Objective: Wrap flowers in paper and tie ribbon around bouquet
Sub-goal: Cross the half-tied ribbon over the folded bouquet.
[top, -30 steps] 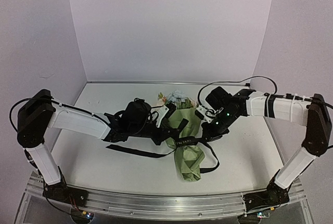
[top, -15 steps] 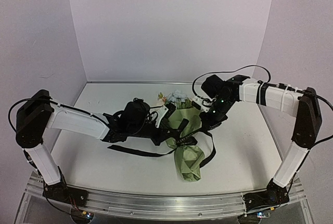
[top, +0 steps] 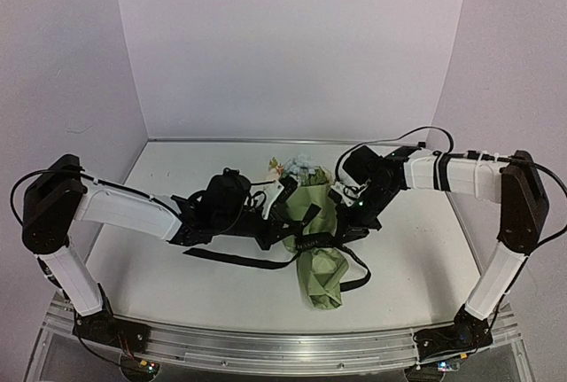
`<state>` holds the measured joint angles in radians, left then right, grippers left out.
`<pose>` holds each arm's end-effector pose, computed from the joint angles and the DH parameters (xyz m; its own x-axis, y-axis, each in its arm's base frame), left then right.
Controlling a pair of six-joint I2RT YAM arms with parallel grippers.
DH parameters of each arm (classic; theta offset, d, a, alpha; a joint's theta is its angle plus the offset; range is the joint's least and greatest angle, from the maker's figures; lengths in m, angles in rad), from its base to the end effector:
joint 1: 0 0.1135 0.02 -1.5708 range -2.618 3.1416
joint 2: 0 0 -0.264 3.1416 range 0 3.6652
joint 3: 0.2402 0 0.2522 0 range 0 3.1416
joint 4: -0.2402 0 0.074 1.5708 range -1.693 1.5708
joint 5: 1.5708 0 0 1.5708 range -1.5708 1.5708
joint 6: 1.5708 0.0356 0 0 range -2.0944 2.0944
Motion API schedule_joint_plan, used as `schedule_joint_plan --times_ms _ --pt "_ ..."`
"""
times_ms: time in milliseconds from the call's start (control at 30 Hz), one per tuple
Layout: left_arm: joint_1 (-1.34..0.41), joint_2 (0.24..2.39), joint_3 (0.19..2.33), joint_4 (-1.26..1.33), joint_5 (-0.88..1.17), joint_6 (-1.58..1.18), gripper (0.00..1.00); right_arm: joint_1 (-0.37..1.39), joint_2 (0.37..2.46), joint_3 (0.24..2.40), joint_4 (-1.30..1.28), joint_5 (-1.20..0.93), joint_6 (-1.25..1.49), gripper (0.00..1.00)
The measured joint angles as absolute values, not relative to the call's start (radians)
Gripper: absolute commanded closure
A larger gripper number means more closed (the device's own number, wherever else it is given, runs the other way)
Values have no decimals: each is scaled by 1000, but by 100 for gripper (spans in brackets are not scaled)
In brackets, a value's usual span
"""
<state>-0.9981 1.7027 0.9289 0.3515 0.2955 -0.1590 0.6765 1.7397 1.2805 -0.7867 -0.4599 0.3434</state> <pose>0.1920 -0.3169 0.2026 -0.3694 0.2934 -0.8817 0.9008 0.3460 -0.2623 0.2586 0.2279 0.2186 -0.9219 -0.3533 -0.1590 -0.3835 0.7742 0.5035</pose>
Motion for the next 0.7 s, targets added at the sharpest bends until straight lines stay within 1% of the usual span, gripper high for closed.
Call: schedule_joint_plan --times_ms 100,400,600,700 --pt "-1018 1684 925 365 299 -147 100 677 1740 1238 -758 -491 445 100" --pt "-1067 1636 902 374 315 -128 100 686 1768 1218 -675 -536 668 100" --pt "-1065 1575 843 357 323 -140 100 736 1768 1105 -666 -490 665 100" --pt "-1065 1566 819 360 328 -167 100 759 1771 1086 -666 -474 654 100"
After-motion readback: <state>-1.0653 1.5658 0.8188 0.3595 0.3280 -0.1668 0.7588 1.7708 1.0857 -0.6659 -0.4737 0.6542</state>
